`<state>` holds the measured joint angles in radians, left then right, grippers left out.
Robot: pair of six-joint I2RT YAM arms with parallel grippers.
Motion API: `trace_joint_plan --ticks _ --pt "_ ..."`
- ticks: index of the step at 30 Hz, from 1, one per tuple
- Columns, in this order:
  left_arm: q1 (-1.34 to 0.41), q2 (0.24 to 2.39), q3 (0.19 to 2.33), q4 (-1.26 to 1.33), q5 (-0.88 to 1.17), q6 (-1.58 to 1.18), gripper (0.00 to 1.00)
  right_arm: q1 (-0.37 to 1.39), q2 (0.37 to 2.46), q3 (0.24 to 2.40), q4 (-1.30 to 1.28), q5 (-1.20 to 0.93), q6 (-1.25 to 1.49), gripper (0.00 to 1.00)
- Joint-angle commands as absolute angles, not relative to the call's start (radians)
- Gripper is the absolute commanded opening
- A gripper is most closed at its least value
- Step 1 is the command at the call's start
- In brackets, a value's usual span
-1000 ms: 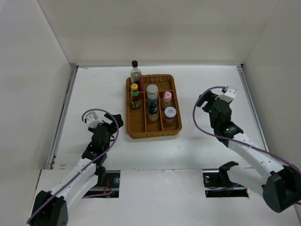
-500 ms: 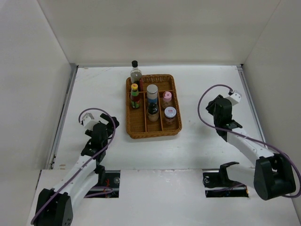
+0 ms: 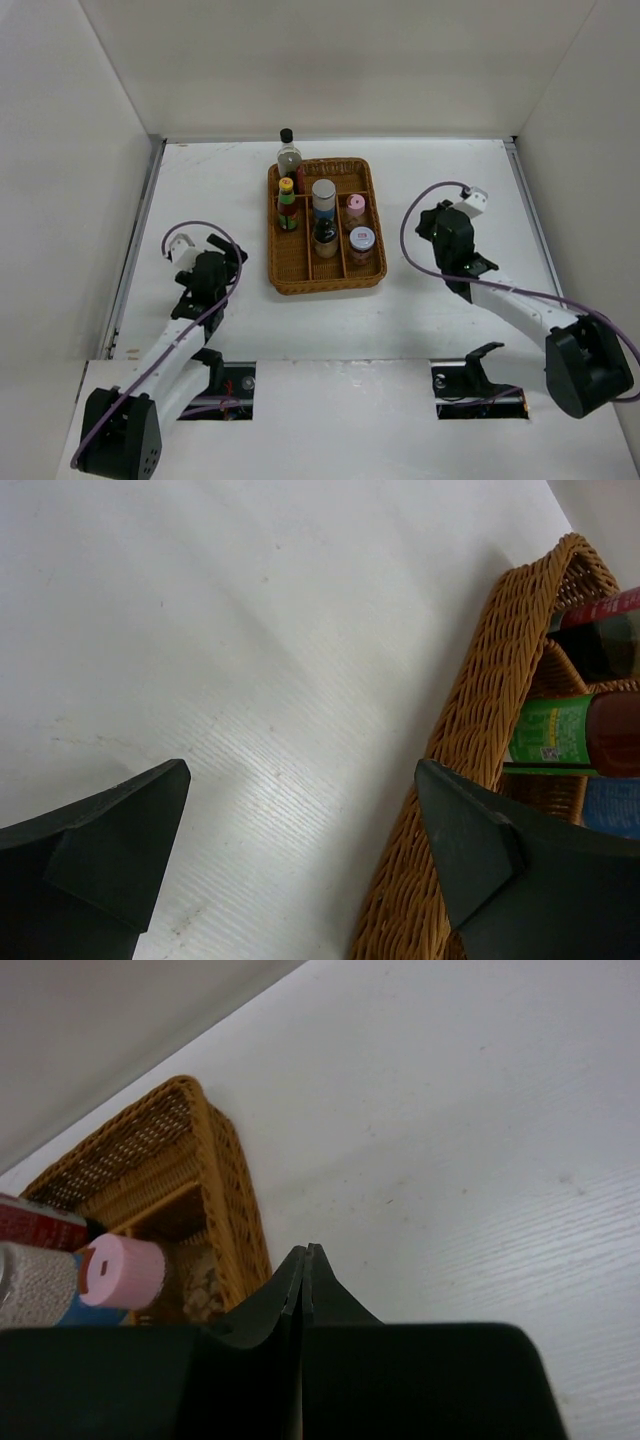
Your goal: Organize the condiment bottles
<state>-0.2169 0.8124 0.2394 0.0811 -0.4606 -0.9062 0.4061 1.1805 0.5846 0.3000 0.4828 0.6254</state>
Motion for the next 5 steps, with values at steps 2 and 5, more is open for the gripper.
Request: trace_joint_plan --ticks 2,5 --pt "-0.228 0.853 0.316 0.067 -0.466 -0.907 1.0 0.478 1.175 0.568 0.411 0.494 0.62 0.0" --pt "-0.237 0.842 0.305 0.078 -0.466 -0.907 1.0 0.499 1.157 0.574 0.405 0.538 0.591 0.02"
